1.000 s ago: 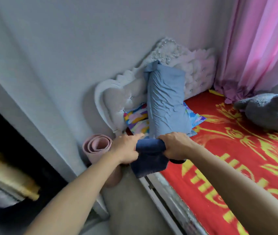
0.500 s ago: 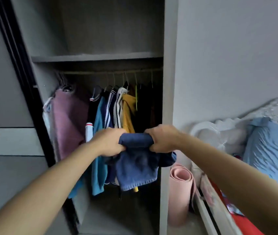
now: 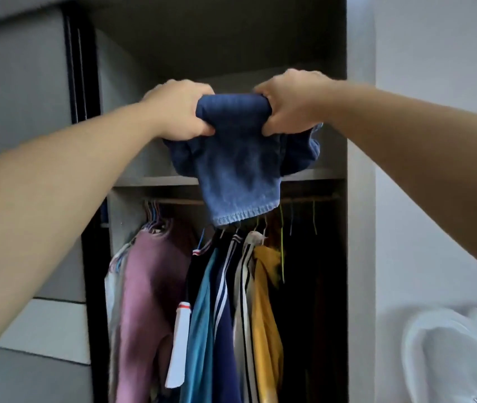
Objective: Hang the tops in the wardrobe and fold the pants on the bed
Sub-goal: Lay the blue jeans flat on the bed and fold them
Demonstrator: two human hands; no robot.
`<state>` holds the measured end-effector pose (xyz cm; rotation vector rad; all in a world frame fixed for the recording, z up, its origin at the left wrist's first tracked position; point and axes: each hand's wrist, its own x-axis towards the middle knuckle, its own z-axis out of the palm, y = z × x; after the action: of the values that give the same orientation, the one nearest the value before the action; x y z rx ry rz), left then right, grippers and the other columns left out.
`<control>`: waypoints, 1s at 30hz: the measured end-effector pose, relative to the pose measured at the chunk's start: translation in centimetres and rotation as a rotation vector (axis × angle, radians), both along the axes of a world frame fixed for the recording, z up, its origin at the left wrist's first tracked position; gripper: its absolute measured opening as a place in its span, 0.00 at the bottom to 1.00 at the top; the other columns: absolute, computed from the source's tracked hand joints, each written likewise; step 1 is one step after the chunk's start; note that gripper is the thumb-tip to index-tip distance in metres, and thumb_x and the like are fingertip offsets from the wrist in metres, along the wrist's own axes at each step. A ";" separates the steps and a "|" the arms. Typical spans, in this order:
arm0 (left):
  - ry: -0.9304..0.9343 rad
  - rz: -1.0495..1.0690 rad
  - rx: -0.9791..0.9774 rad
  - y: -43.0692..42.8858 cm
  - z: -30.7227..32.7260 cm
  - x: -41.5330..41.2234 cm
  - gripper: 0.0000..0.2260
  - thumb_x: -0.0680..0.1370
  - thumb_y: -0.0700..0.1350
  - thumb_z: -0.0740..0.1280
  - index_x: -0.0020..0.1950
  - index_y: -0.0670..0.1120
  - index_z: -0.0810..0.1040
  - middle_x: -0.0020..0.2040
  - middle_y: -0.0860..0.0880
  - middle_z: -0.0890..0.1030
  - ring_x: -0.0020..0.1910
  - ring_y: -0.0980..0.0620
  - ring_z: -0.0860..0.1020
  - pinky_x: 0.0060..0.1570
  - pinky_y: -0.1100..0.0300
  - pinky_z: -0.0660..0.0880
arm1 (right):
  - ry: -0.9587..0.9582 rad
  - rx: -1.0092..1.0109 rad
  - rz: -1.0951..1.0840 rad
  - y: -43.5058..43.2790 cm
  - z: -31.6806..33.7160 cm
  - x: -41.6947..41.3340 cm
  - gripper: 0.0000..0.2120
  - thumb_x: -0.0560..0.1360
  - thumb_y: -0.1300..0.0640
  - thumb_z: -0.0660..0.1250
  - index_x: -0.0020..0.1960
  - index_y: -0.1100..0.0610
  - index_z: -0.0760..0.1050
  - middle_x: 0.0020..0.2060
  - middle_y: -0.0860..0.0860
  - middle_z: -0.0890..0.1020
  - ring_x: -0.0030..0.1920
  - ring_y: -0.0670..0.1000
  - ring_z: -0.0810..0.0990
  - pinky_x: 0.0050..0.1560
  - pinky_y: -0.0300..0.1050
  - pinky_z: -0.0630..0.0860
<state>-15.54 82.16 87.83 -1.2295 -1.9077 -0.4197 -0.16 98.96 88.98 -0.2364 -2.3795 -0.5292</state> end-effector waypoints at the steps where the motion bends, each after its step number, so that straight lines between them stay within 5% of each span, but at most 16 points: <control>1: 0.023 0.002 0.028 1.4 1.5 -0.5 0.13 0.68 0.54 0.74 0.49 0.57 0.75 0.45 0.51 0.79 0.50 0.40 0.79 0.44 0.53 0.72 | 0.026 0.008 0.001 1.2 1.4 -0.4 0.15 0.68 0.44 0.70 0.53 0.42 0.74 0.41 0.46 0.79 0.41 0.53 0.78 0.43 0.54 0.80; 10: 0.189 0.022 0.206 12.6 8.3 -6.4 0.17 0.71 0.52 0.71 0.59 0.57 0.74 0.54 0.46 0.81 0.53 0.37 0.78 0.44 0.50 0.69 | 0.288 0.164 -0.025 11.8 7.4 -6.4 0.18 0.73 0.50 0.68 0.63 0.48 0.74 0.45 0.52 0.77 0.42 0.56 0.74 0.41 0.51 0.70; 23: 0.134 -0.098 0.203 25.8 7.9 -21.5 0.17 0.72 0.50 0.71 0.59 0.56 0.73 0.56 0.40 0.80 0.54 0.34 0.78 0.47 0.47 0.72 | 0.179 0.237 -0.276 20.3 7.1 -18.5 0.19 0.78 0.51 0.65 0.67 0.53 0.71 0.54 0.57 0.79 0.51 0.60 0.78 0.47 0.55 0.73; 27: 0.164 -0.196 0.291 30.7 8.7 -25.2 0.19 0.71 0.47 0.68 0.62 0.55 0.71 0.57 0.43 0.80 0.54 0.36 0.78 0.48 0.47 0.73 | 0.223 0.297 -0.369 23.5 8.2 -21.3 0.19 0.78 0.51 0.65 0.67 0.53 0.69 0.54 0.57 0.79 0.47 0.58 0.76 0.45 0.53 0.70; 30: 0.201 -0.241 0.364 34.2 7.3 -26.6 0.27 0.71 0.44 0.68 0.70 0.52 0.69 0.65 0.45 0.76 0.60 0.37 0.76 0.54 0.44 0.75 | 0.294 0.388 -0.452 25.8 7.1 -22.9 0.22 0.77 0.52 0.66 0.69 0.54 0.67 0.58 0.59 0.77 0.54 0.62 0.78 0.46 0.57 0.74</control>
<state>-42.16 116.34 95.13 -1.2070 -1.4418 -0.7089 -23.08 124.81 96.06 -0.6333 -1.8911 -1.0720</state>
